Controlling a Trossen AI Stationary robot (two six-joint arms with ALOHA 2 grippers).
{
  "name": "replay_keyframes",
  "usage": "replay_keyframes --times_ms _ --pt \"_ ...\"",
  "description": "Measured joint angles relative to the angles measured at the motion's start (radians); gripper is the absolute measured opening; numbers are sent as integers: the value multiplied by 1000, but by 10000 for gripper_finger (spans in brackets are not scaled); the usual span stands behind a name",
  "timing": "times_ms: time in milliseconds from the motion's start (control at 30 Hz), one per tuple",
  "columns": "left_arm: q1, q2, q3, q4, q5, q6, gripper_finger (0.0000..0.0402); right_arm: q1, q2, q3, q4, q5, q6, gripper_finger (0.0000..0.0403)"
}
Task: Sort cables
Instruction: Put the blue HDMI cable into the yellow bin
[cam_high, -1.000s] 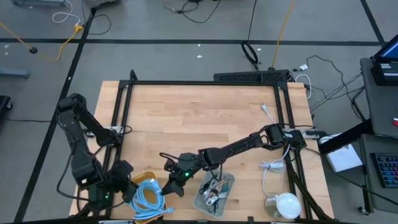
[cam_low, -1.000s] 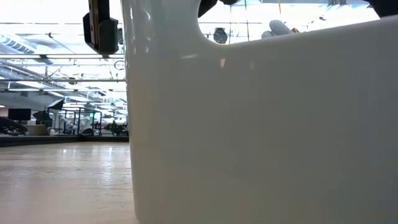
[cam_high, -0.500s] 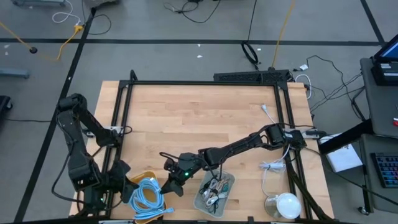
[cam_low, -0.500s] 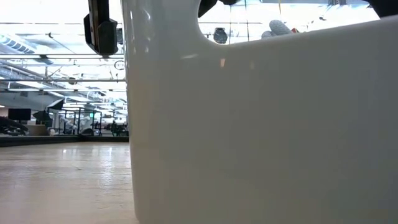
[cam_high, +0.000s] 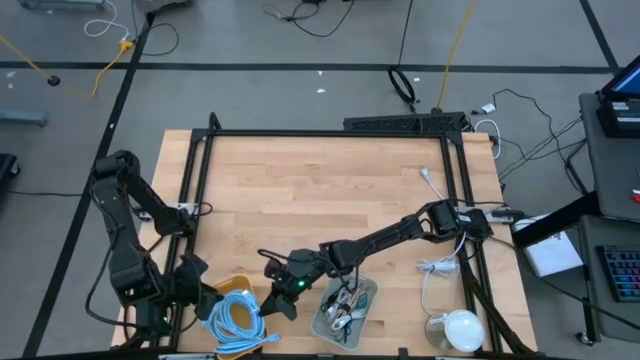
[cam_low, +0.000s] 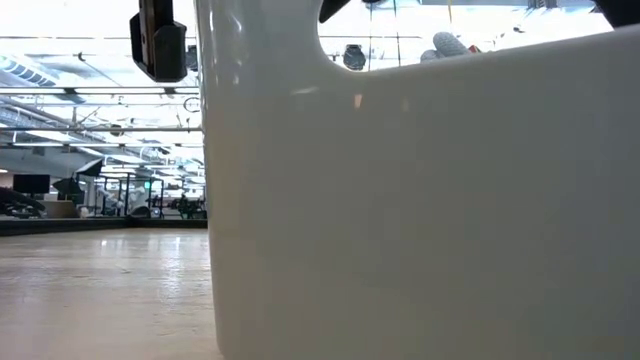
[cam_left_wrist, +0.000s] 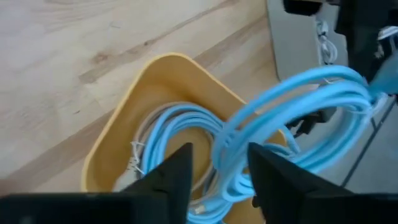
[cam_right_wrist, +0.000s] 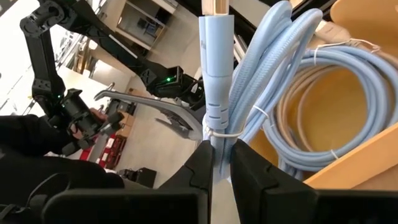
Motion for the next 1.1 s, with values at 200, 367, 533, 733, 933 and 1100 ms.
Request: replay_keyframes --times_ms 200,367,533,733,933,1100 --pt "15 0 0 8 -5 16 246 4 0 0 3 -3 2 24" --pt "47 0 0 29 -61 107 268 4 1 0 51 -5 8 24" --pt "98 0 0 103 -52 252 221 4 -1 0 102 -9 28 24" --pt "127 0 0 135 2 327 94 0 -4 -1 105 -4 29 24" --pt "112 0 1 121 70 290 14 -6 -6 -1 100 0 30 24" --pt "73 0 1 90 135 146 12 -7 -6 -1 101 8 27 49"
